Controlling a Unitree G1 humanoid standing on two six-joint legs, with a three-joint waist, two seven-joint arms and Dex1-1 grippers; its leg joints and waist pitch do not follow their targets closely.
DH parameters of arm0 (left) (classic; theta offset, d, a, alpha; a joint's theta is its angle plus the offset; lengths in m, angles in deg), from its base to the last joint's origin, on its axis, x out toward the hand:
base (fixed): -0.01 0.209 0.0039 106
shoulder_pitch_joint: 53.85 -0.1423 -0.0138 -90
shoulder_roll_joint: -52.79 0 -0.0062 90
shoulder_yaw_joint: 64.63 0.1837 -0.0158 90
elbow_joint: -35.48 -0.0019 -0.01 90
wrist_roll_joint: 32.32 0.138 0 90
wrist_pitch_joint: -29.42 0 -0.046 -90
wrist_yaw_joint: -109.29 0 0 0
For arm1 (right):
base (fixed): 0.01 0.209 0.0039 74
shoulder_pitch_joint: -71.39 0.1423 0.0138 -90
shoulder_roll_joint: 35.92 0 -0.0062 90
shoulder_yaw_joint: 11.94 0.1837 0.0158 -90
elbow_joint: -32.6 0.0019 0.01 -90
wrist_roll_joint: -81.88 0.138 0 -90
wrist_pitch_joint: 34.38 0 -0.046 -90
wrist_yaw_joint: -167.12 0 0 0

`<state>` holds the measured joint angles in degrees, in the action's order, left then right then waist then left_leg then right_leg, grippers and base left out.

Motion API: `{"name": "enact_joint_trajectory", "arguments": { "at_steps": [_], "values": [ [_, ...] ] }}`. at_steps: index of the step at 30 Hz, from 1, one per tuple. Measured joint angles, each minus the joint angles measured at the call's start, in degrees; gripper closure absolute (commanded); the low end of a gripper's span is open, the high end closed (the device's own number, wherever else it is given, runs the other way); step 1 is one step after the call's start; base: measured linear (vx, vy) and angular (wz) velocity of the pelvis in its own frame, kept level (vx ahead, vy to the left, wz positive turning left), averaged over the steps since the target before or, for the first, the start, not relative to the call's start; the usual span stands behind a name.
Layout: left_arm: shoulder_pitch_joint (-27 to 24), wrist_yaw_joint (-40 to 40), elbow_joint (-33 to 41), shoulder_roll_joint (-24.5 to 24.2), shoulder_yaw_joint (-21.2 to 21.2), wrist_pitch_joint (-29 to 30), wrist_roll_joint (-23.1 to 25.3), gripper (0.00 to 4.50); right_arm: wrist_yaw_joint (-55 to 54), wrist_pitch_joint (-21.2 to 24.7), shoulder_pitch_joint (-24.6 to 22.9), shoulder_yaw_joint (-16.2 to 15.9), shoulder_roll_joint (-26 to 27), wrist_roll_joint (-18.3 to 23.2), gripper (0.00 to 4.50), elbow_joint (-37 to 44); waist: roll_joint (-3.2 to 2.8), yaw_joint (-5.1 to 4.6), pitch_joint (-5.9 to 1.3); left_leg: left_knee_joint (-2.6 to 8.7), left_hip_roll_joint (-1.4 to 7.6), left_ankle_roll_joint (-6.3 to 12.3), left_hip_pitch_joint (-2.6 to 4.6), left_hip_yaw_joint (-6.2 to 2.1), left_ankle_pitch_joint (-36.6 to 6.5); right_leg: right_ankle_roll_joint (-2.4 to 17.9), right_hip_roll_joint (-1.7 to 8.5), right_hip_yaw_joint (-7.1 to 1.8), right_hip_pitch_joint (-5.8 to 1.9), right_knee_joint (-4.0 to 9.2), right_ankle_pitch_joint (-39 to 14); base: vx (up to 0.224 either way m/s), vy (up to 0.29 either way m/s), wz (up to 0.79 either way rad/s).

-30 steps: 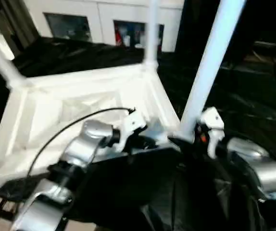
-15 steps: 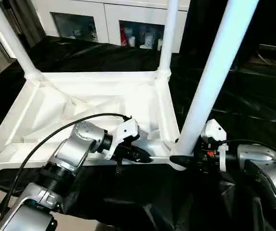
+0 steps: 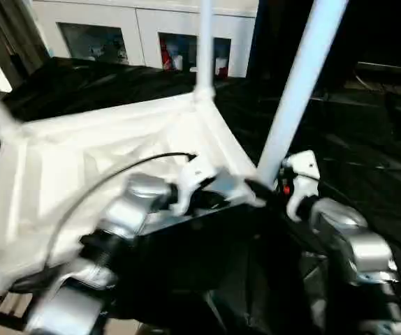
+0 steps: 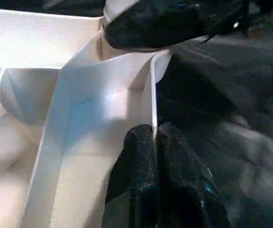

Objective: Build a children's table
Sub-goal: Rotate leg to tighten

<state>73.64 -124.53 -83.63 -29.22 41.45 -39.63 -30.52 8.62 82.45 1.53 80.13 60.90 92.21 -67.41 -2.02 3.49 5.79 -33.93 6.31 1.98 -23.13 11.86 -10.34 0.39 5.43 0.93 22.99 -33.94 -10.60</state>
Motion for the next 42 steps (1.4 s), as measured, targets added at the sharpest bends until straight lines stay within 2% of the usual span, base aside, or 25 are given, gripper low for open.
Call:
{"name": "enact_joint_trajectory", "arguments": {
  "at_steps": [2,3,4,10,15,19,23,25,27,29,34,39,42],
  "values": [
    [0.4,1.6,-0.6,1.0,0.0,0.1,0.2,4.5,-2.7,-0.9,0.4,0.1,1.2,-1.5,1.82,-0.4,-0.03,0.11,-0.02,0.02,0.0,-0.01,0.0,0.0,0.0,0.0,0.0,0.01,-0.02,-0.04,0.0,0.0,0.0,0.0],
    [0.4,1.7,-0.6,1.1,-0.1,0.1,0.2,4.5,-2.9,-1.4,0.3,0.1,1.4,-1.9,1.27,-0.4,-0.05,0.14,-0.03,0.02,0.0,-0.01,0.0,0.0,0.0,0.0,0.0,0.01,-0.02,-0.06,0.0,0.0,0.0,0.0],
    [0.4,1.7,-0.6,1.1,-0.1,0.1,0.2,4.5,-2.9,-1.7,0.3,0.1,1.6,-2.0,1.13,-0.5,-0.06,0.14,-0.04,0.02,0.0,-0.01,0.0,0.0,0.0,0.0,0.0,0.01,-0.03,-0.06,0.1,0.0,0.0,0.0],
    [0.4,1.1,-0.5,1.0,0.0,-0.3,0.2,4.5,-1.1,-2.7,0.1,-0.7,0.6,-2.8,0.78,-0.4,-0.06,0.24,-0.03,0.02,0.0,0.0,-0.03,0.0,0.0,0.0,0.0,0.02,-0.04,-0.03,0.2,0.0,0.0,0.0],
    [-1.6,-5.9,2.0,-2.8,0.6,-2.3,-0.8,4.5,10.8,-2.7,-2.5,-4.8,-6.4,-2.1,0.78,3.3,-0.07,0.44,-0.03,0.04,0.05,0.0,-0.03,0.0,0.0,0.0,-0.01,0.06,-0.03,-0.03,0.1,0.0,0.0,0.0],
    [-2.8,-11.2,4.6,-5.6,1.6,-2.8,-1.8,4.5,20.0,-2.7,-4.7,-6.9,-12.1,-0.5,0.78,6.9,-0.15,1.39,-0.01,0.01,0.06,0.01,-0.03,0.0,0.0,0.0,-0.01,0.07,-0.05,-0.01,0.1,0.0,0.0,0.0],
    [-4.1,-17.3,7.0,-8.7,2.6,-2.7,-3.1,4.5,29.9,-2.4,-6.5,-8.8,-18.0,2.1,0.78,10.1,-0.17,1.87,0.0,0.0,0.06,0.02,-0.03,0.04,0.0,0.0,-0.01,0.06,-0.06,-0.01,0.1,0.0,0.0,0.0],
    [-4.4,-19.7,7.9,-9.8,3.0,-2.3,-3.3,4.5,33.3,-2.0,-6.9,-9.3,-19.6,3.3,1.08,10.8,-0.17,1.9,0.01,-0.01,0.06,0.02,-0.03,0.04,0.0,0.0,0.0,0.06,-0.06,-0.04,0.1,0.0,0.0,0.0],
    [-4.6,-21.1,8.1,-10.2,3.0,-2.1,-3.4,4.5,34.8,-1.8,-7.0,-9.4,-20.4,3.4,1.13,11.1,-0.17,1.98,0.01,-0.01,0.06,0.01,-0.03,0.04,0.0,0.0,0.0,0.06,-0.06,-0.05,0.1,0.0,0.0,0.0],
    [-4.8,-22.0,8.5,-10.8,3.5,-1.9,-4.0,4.5,36.6,-1.6,-7.2,-9.7,-21.3,3.7,1.5,11.7,-0.17,2.02,0.01,-0.01,0.06,0.01,-0.03,0.04,0.0,0.0,0.0,0.06,-0.07,-0.06,0.1,0.0,0.0,0.0],
    [-5.0,-23.2,9.3,-11.5,3.8,-1.2,-4.4,4.5,37.8,-0.7,-7.3,-9.9,-21.8,4.7,1.75,12.0,-0.17,2.02,0.0,-0.01,0.06,0.01,-0.02,0.04,0.0,0.0,0.0,0.05,-0.08,-0.09,0.2,0.0,0.0,0.0],
    [-5.1,-23.3,9.4,-11.5,3.8,-1.1,-4.4,4.5,37.7,-0.5,-7.6,-9.9,-21.5,4.8,1.79,12.2,-0.16,2.02,0.0,-0.02,0.06,0.01,-0.02,0.04,0.0,0.0,0.0,0.06,-0.08,-0.09,0.2,0.0,0.0,0.0],
    [-4.3,-18.4,7.0,-10.2,2.3,-1.1,-3.0,4.5,29.7,-1.2,-6.9,-8.5,-15.6,1.8,1.8,9.5,-0.07,1.51,-0.03,-0.09,0.12,0.0,0.01,0.04,0.0,0.0,-0.03,0.07,-0.04,-0.18,0.2,0.0,0.0,0.0]
  ]
}}
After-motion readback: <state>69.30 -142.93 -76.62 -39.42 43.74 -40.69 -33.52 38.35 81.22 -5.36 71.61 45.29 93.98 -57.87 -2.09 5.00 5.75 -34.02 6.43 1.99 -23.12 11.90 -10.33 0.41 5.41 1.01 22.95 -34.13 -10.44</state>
